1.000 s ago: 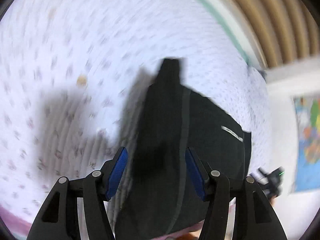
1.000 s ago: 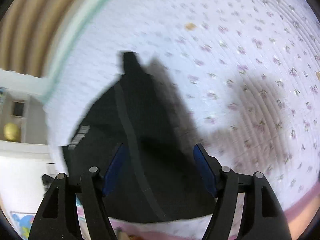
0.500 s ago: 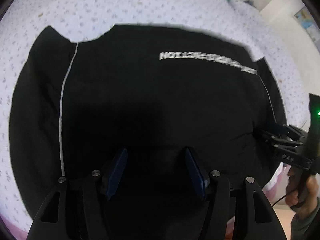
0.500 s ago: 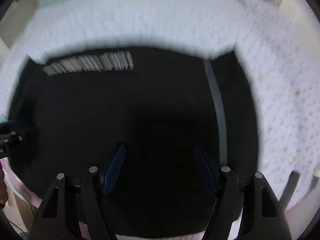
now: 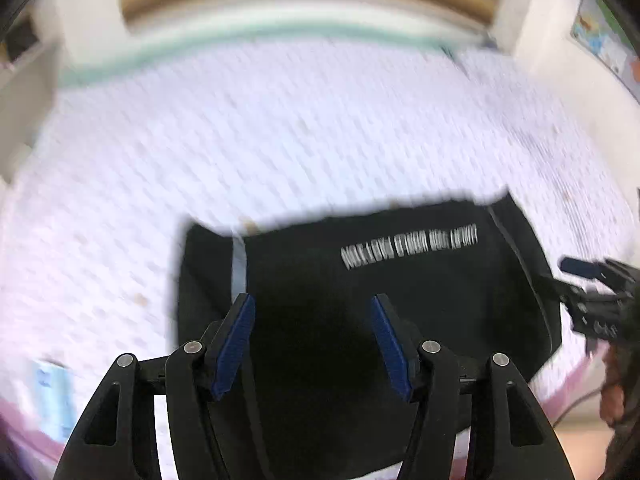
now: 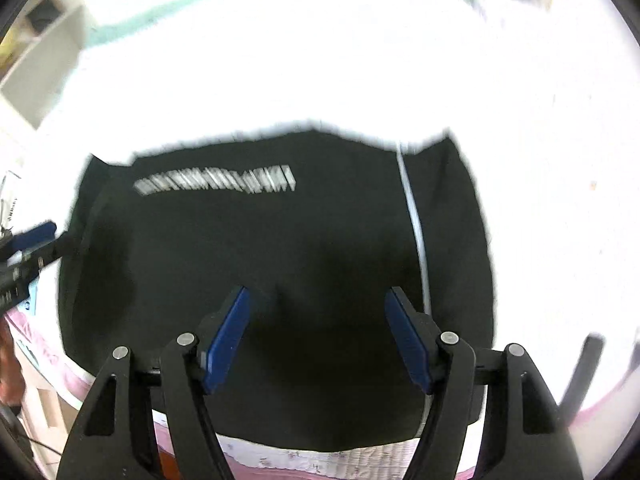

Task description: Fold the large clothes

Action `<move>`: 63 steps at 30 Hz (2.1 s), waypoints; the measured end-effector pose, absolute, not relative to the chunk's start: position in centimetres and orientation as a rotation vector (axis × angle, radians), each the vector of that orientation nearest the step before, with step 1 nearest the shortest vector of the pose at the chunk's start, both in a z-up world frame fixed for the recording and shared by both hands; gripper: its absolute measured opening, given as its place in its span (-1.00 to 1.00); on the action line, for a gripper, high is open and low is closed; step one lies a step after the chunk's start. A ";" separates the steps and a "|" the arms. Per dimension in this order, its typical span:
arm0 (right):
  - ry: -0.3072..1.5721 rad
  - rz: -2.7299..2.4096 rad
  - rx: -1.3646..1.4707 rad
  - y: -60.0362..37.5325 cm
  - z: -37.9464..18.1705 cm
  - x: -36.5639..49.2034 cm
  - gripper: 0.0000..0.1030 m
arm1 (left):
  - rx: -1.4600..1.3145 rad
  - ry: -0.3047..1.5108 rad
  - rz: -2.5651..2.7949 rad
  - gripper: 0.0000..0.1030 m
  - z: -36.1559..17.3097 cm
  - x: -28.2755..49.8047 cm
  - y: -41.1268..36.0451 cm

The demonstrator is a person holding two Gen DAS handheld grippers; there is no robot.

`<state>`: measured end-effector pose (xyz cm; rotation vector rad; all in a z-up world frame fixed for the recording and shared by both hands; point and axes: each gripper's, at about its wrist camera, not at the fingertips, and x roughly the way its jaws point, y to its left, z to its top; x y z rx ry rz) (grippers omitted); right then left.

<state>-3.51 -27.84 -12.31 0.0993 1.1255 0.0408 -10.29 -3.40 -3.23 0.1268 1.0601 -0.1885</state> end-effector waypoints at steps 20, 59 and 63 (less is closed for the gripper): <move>0.972 0.026 0.086 -21.5 1.3 -5.2 0.75 | 0.309 0.813 -0.035 0.46 9.4 -14.2 -9.6; 1.107 -0.030 0.135 -23.4 -4.5 -4.3 0.75 | 0.279 0.997 -0.006 0.46 2.9 -11.9 -7.7; 1.120 -0.024 0.150 -23.3 -5.1 -4.5 0.75 | 0.283 1.021 -0.016 0.46 2.1 -11.8 -8.0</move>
